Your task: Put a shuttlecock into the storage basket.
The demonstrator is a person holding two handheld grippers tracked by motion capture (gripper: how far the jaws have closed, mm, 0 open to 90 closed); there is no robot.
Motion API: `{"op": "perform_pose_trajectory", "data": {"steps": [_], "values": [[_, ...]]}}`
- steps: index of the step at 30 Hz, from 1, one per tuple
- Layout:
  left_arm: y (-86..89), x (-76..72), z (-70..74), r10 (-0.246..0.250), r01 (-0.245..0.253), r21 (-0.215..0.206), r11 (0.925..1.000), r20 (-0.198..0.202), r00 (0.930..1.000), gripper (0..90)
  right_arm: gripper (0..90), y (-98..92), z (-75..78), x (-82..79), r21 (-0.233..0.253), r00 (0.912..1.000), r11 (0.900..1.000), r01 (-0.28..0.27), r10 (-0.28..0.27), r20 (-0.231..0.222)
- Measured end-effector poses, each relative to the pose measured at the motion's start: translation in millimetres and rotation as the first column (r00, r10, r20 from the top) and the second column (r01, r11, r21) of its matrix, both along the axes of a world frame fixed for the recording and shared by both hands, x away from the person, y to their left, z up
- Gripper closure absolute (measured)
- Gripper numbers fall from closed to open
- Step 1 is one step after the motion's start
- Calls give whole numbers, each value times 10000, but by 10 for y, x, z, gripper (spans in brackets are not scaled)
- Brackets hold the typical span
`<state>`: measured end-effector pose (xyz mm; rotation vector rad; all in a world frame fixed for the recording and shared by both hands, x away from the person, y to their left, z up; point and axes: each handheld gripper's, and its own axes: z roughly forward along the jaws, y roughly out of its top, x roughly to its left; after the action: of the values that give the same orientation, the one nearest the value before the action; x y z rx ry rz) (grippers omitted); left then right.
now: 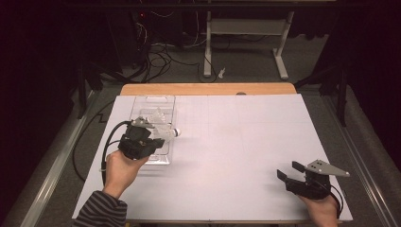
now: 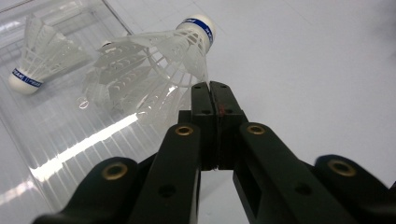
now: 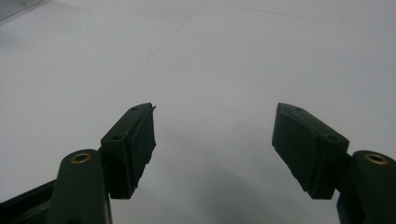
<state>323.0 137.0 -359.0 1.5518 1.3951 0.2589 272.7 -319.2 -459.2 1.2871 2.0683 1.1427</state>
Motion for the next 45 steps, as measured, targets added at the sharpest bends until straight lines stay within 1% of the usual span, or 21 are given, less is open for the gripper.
{"op": "perform_pose_trajectory", "data": {"steps": [2,3,17,28,34,45], "values": [[28,-2,-4,61,-61,50,10000,28,10000,895,308,0,0,0,0,10000,10000,0,0,-3],[39,-3,-2,106,-106,3,9999,20,9999,895,308,0,-1,0,-6,10000,10000,-3,3,-4],[182,9,-17,473,-473,16,9989,-48,9989,895,307,3,0,0,-10,10000,10000,-9,9,-13],[241,50,-33,706,-706,-36,9975,-127,9974,895,307,0,-1,1,-7,10000,10000,10,-10,-4],[269,88,-40,807,-811,-158,9966,-230,9965,895,307,1,-1,1,-6,10000,10000,7,-7,-9],[293,174,-68,975,-981,-150,9951,-371,9945,895,307,0,-2,2,8,10000,10000,19,-19,-11]]}}
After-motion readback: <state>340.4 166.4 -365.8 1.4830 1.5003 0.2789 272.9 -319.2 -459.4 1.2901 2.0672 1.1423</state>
